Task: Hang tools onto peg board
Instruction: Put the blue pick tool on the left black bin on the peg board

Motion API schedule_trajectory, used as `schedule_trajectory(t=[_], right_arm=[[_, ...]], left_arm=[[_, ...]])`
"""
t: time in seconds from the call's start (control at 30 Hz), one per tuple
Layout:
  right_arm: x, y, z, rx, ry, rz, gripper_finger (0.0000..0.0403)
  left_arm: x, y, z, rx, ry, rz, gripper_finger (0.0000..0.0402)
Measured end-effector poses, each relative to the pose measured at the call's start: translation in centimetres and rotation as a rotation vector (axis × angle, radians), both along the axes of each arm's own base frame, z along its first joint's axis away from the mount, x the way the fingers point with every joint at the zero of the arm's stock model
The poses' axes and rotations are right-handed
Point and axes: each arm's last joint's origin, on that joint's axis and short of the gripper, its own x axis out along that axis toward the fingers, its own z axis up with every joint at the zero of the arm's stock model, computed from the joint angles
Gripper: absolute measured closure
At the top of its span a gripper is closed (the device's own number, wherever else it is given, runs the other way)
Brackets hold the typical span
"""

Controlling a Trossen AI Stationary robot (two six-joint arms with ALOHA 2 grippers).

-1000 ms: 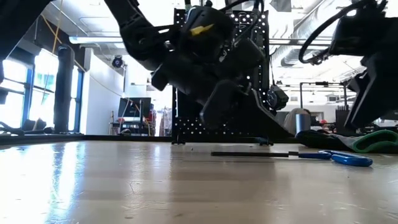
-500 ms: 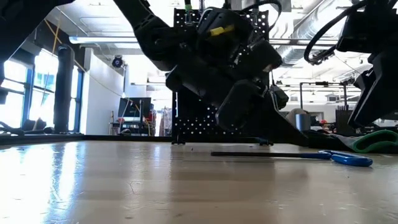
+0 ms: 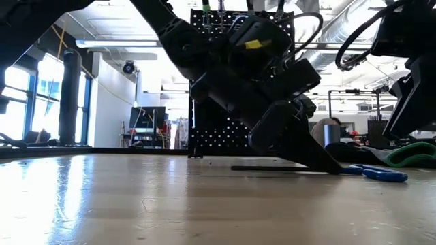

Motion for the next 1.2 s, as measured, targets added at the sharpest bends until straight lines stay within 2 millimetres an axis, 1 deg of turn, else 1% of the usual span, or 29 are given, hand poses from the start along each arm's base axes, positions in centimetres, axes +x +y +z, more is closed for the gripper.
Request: schedule_trajectory(t=[0.17, 0.2, 0.3, 0.43, 0.57, 0.7, 0.83, 0.9, 1.0, 1.2], right_arm=[[0.0, 0.0, 0.0, -0.002, 0.002, 0.0, 0.0274], [0.0, 0.0, 0.0, 0.0, 0.002, -0.003, 0.0274], [-0.1, 0.0, 0.0, 0.028, -0.002, -0.043, 0.0274], [-0.3, 0.1, -0.1, 0.111, 0.014, -0.113, 0.0274], [-1.0, 0.9, -0.1, 0.165, 0.0, -0.173, 0.0274], [-2.1, 1.7, -0.1, 0.2, -0.08, -0.281, 0.0274], [-3.1, 2.4, 0.1, 0.207, -0.235, -0.375, 0.0274], [-3.5, 2.5, 0.1, 0.21, -0.282, -0.412, 0.0274], [-3.8, 2.4, 0.1, 0.217, -0.301, -0.448, 0.0274], [-3.5, 2.3, 0.2, 0.212, -0.353, -0.464, 0.0264]], left_arm=[[-0.1, 0.4, -0.1, -0.004, 0.022, 0.001, 0.0387], [-0.1, 0.4, -0.1, -0.003, 0.023, 0.002, 0.0391], [-0.1, 0.3, 0.0, 0.009, 0.019, -0.002, 0.0394], [-0.2, 0.2, 0.3, 0.013, 0.012, 0.001, 0.0397], [-0.3, 0.4, 1.0, 0.025, 0.009, 0.011, 0.0399], [-0.4, 0.6, 1.8, 0.061, 0.003, 0.021, 0.04], [-0.4, 0.6, 3.4, 0.087, -0.036, 0.031, 0.04], [-0.5, 0.6, 3.8, 0.089, -0.042, 0.028, 0.0401], [-0.7, 0.5, 4.7, 0.095, -0.047, 0.022, 0.0401], [-1.0, 0.4, 7.0, 0.108, -0.078, 0.024, 0.0401]])
